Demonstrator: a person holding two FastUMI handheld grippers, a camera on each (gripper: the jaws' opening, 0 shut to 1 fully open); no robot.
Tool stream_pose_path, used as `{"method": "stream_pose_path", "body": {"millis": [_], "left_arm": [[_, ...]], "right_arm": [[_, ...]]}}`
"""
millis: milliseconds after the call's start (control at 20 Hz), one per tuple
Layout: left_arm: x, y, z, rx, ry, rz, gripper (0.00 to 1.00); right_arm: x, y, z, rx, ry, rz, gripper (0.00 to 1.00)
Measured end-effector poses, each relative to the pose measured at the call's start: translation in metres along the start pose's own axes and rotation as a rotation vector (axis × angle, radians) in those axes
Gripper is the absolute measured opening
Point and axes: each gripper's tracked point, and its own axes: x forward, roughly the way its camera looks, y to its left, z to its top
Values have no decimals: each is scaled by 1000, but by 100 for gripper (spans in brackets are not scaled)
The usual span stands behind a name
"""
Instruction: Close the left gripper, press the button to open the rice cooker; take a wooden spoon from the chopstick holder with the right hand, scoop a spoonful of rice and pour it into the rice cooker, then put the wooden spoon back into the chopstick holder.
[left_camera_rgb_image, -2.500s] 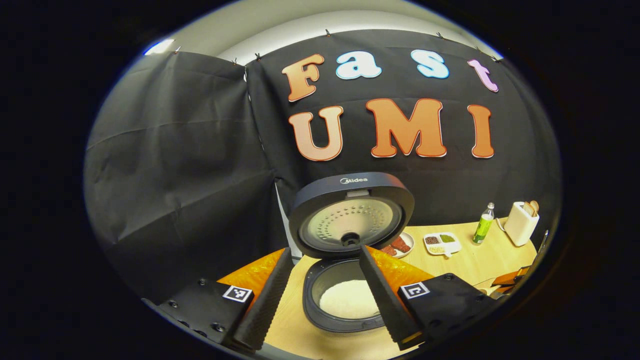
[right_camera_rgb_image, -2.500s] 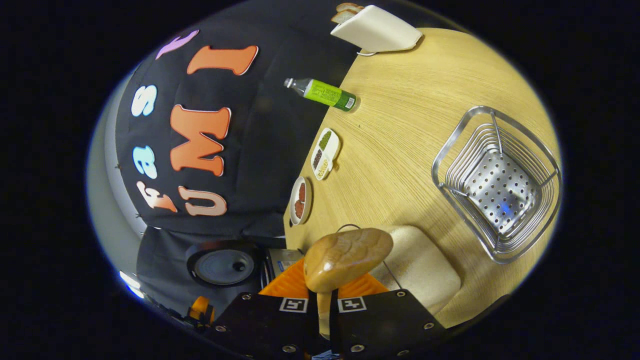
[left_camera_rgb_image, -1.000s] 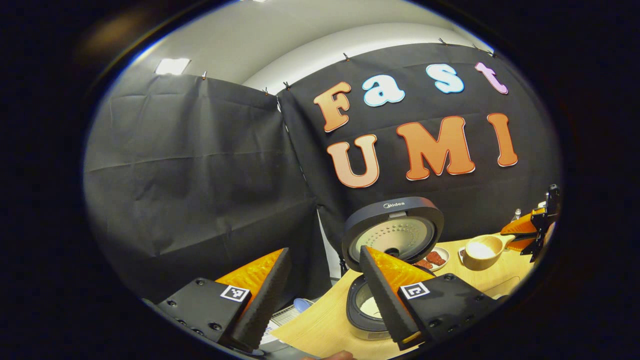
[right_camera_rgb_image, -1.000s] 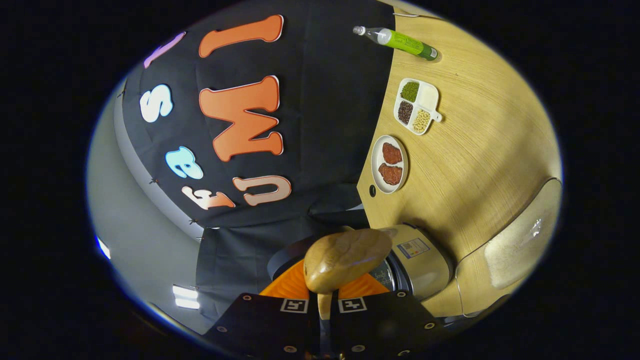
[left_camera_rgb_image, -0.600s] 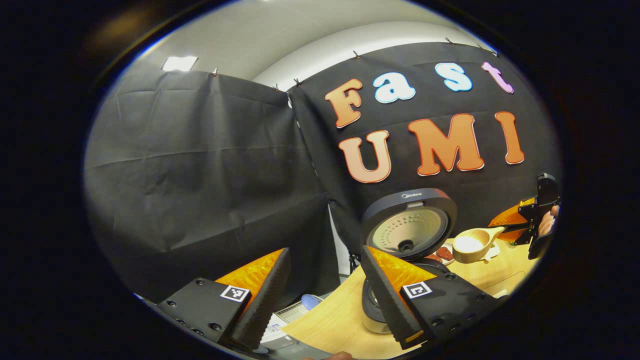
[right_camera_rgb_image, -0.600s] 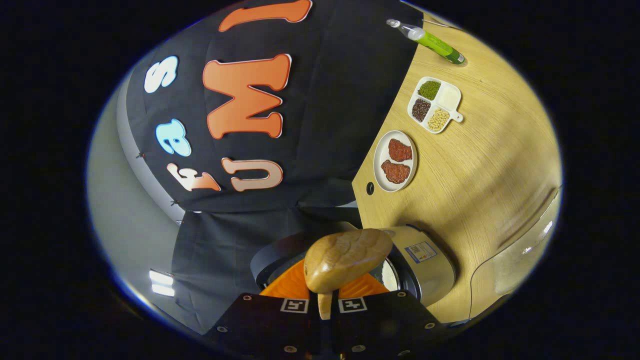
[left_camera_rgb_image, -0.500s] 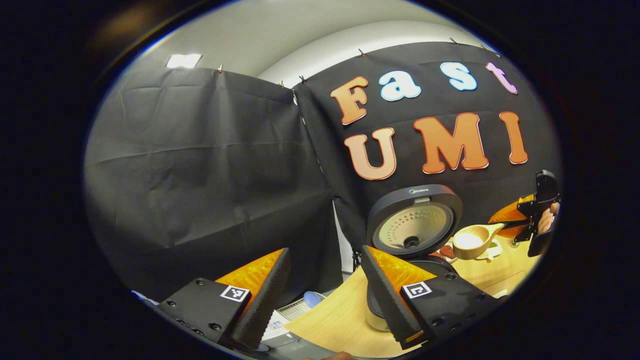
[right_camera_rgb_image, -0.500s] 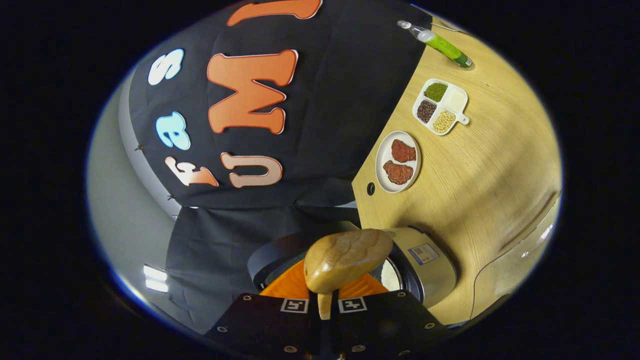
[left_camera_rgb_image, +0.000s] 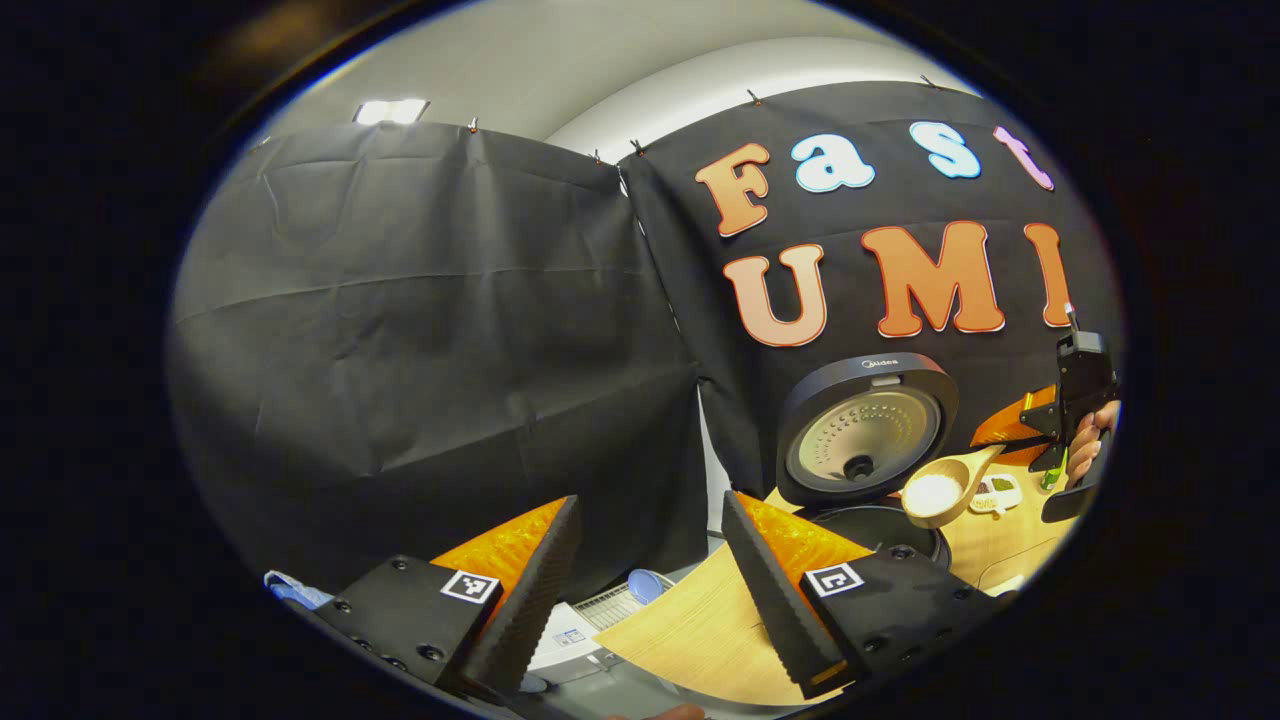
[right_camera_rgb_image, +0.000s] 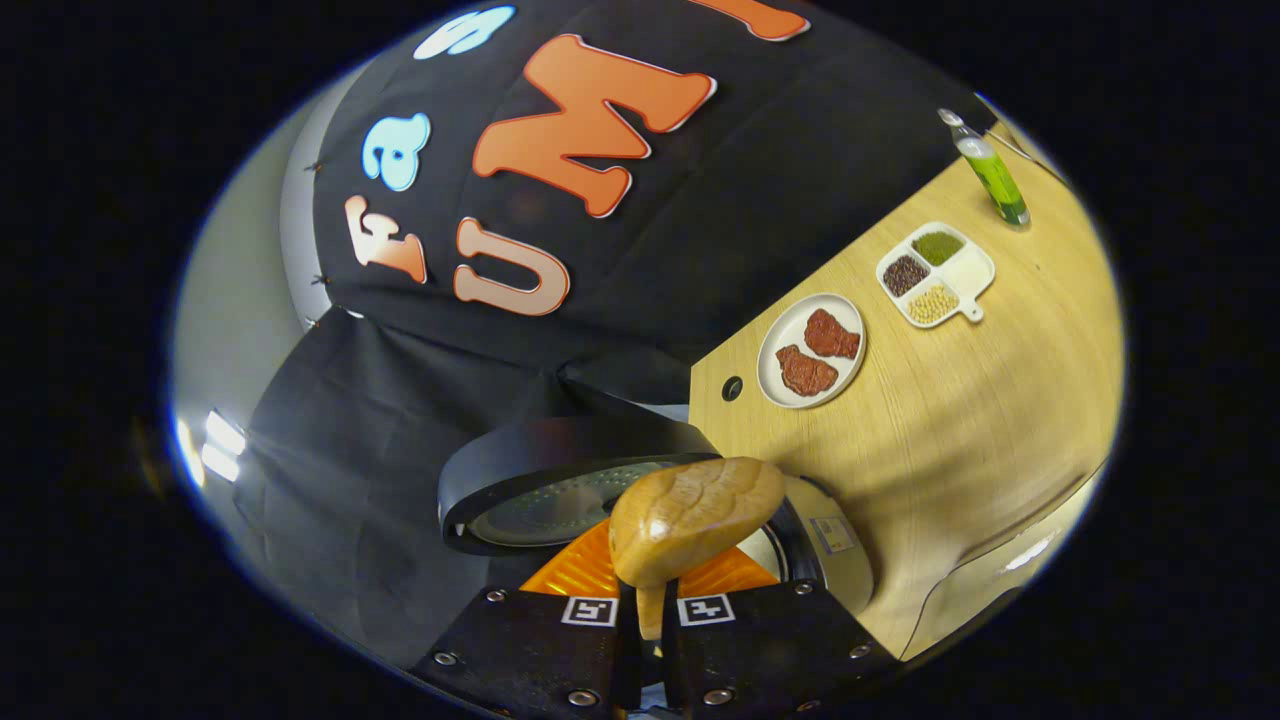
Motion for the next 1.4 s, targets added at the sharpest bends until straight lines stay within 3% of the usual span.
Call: {"method": "stream_pose_path", "body": {"millis": [50,100,150,200,400,850,900,1000,1400], "left_arm": [[0,4,-1,4,1,7,100],[0,6,-3,4,6,11,95],[-1,10,-4,4,11,19,100],[-2,12,-6,1,15,22,95],[0,22,-10,-8,22,40,95],[-1,28,-19,-11,41,44,95],[-1,30,-21,-11,45,45,87],[0,31,-25,-15,55,44,87],[8,36,-34,-38,83,44,87]], "right_arm": [[1,2,0,-57,-16,-13,7],[2,6,-1,-107,-30,-18,7],[2,10,-2,-152,-41,-20,7],[3,17,-2,-191,-54,-20,8],[7,30,-1,-321,-94,-36,7],[13,44,2,-465,-144,-68,7],[13,46,4,-480,-151,-69,8],[14,48,5,-518,-166,-75,7],[16,60,-11,-773,-220,-104,7]]}}
